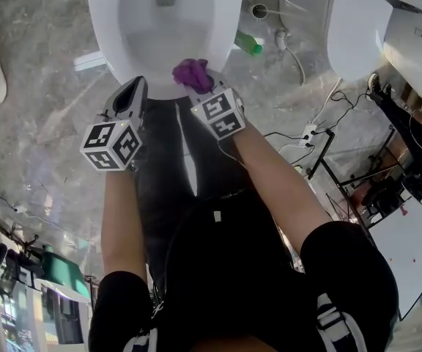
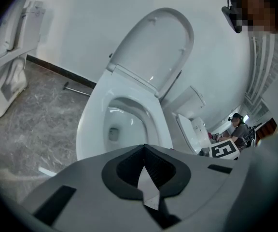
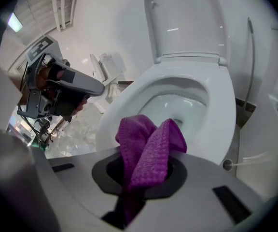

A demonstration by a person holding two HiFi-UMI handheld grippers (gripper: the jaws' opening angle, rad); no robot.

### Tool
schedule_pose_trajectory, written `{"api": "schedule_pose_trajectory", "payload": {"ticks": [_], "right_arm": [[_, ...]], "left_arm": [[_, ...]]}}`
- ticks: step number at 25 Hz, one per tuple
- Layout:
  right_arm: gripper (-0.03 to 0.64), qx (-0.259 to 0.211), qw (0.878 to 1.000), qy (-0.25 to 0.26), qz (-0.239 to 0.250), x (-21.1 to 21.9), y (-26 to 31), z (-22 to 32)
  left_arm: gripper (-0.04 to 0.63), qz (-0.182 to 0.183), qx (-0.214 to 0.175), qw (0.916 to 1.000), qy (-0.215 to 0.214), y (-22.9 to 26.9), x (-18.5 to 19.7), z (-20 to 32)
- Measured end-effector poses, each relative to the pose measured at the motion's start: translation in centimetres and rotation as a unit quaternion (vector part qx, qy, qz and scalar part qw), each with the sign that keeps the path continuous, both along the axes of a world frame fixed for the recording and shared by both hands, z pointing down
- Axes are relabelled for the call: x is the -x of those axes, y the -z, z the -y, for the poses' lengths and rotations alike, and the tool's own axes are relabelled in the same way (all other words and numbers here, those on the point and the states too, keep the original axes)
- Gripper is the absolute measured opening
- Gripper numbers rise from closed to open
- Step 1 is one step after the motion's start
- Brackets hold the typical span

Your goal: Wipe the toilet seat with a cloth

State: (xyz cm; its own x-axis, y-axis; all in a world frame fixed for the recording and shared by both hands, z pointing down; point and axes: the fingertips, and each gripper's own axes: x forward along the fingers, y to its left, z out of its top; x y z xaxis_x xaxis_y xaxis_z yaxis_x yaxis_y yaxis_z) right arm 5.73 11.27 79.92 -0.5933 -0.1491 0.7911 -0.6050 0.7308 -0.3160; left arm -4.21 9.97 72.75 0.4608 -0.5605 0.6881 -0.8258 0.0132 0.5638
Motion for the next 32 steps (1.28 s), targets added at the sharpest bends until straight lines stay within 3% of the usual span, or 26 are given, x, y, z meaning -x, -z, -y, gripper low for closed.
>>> {"api": "schedule_pose_trajectory", "payload": {"ticks": [5, 11, 20, 26, 32], "right_arm": [[0.048, -0.042, 0.999, 0.013, 0.01, -2.4, 0.5, 2.2], [0.049, -0.07, 0.997, -0.04, 0.014, -3.8, 3.3, 4.9], [0.049, -0.173, 0.978, -0.092, 0.066, -4.4, 18.2, 8.0], [0.049, -0.213, 0.963, -0.122, 0.106, -2.7, 29.2, 9.0], [0.049, -0.27, 0.944, -0.133, 0.137, -2.3, 40.6, 10.7]], "left_arm": [[0.009, -0.003, -0.004, 0.9999, -0.015, 0.8, -1.4, 0.4], [0.009, 0.001, -0.027, 0.9995, -0.017, 4.1, -2.2, 1.6], [0.009, 0.061, -0.069, 0.9955, 0.021, 14.6, 2.9, 0.2], [0.009, 0.084, -0.121, 0.9861, 0.077, 23.3, 6.1, 0.6], [0.009, 0.101, -0.189, 0.9731, 0.084, 33.7, 5.3, 3.8]]}}
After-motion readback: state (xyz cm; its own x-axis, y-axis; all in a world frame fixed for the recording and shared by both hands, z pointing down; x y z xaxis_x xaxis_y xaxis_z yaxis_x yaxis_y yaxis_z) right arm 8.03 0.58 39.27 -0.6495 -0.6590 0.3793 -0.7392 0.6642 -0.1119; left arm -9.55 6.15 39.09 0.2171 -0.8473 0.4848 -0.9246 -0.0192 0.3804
